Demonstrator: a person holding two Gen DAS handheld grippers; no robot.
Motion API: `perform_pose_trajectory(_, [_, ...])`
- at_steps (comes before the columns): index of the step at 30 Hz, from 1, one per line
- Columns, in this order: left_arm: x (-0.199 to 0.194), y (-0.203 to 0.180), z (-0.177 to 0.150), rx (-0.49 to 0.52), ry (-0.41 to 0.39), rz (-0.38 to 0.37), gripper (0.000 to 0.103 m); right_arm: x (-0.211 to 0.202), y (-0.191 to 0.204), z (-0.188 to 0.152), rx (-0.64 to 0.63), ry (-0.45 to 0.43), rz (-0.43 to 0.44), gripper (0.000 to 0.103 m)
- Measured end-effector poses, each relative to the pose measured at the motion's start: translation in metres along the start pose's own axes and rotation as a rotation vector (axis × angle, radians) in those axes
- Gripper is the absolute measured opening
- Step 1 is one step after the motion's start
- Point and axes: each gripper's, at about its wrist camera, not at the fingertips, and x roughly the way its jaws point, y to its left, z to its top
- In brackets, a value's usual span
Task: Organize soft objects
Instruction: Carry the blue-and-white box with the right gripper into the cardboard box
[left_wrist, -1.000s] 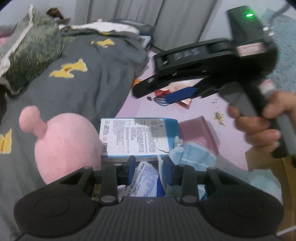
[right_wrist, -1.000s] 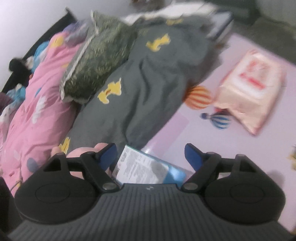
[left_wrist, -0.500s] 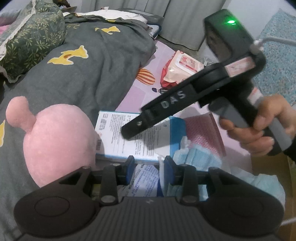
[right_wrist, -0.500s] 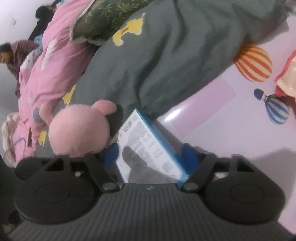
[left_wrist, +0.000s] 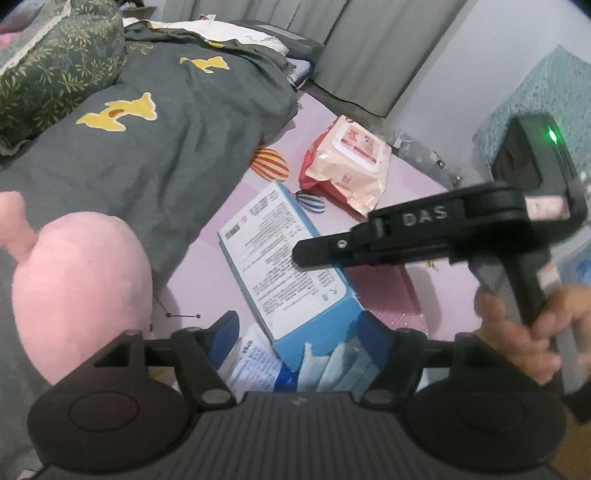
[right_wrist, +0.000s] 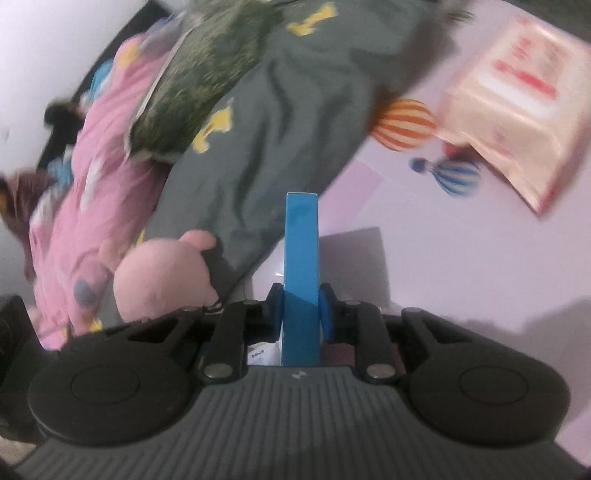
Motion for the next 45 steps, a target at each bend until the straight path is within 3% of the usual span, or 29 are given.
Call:
perform_pose_trajectory(5, [-0.008, 0.0, 0.0, 0.004, -0.039, -0.007, 0.077, -0.02, -0.011, -0.009, 0.092, -0.076, 0.08, 0.018])
perform_pose_trajectory(10, [-0.034, -0.009, -0.002, 0.034, -0.104, -0.066, 0.081, -0.05, 0.005, -0.014, 0.083, -0.133, 0.122, 0.018])
perform_pose_trajectory(16, [-0.073, -0.029, -0.012, 0.11, -0.148, -0.124, 0.081, -0.107, 0.03, -0.035, 0.037, -0.247, 0.084, 0.018])
perform_pose_trajectory(21, [-0.097, -0.035, -0.024, 0.159, -0.167, -0.165, 0.081, -0.196, 0.047, -0.087, -0.001, -0.438, -0.03, 0.018])
perform_pose_trajectory(25, [-0.108, -0.036, -0.036, 0.205, -0.179, -0.159, 0.081, -0.277, 0.061, -0.161, -0.004, -0.588, -0.223, 0.019])
perform_pose_trajectory(28, [-0.114, -0.034, -0.045, 0.224, -0.176, -0.155, 0.081, -0.317, 0.057, -0.217, 0.064, -0.637, -0.382, 0.019])
perform_pose_trajectory(30, [-0.116, -0.033, -0.049, 0.227, -0.172, -0.158, 0.081, -0.329, 0.045, -0.244, 0.129, -0.623, -0.464, 0.019])
perform_pose_trajectory(33, [-0.119, -0.033, -0.056, 0.221, -0.167, -0.158, 0.081, -0.32, 0.02, -0.265, 0.197, -0.534, -0.642, 0.019])
perform_pose_trajectory(40, [-0.133, -0.037, -0.068, 0.238, -0.185, -0.129, 0.081, -0.243, -0.044, -0.254, 0.175, -0.303, -0.953, 0.019])
perform_pose_trajectory(42, [-0.135, -0.037, -0.068, 0.236, -0.187, -0.116, 0.081, -0.22, -0.055, -0.243, 0.15, -0.258, -0.971, 0.021])
perform_pose_trajectory(45, [-0.135, -0.036, -0.067, 0.233, -0.193, -0.101, 0.081, -0.198, -0.05, -0.237, 0.108, -0.255, -0.925, 0.037])
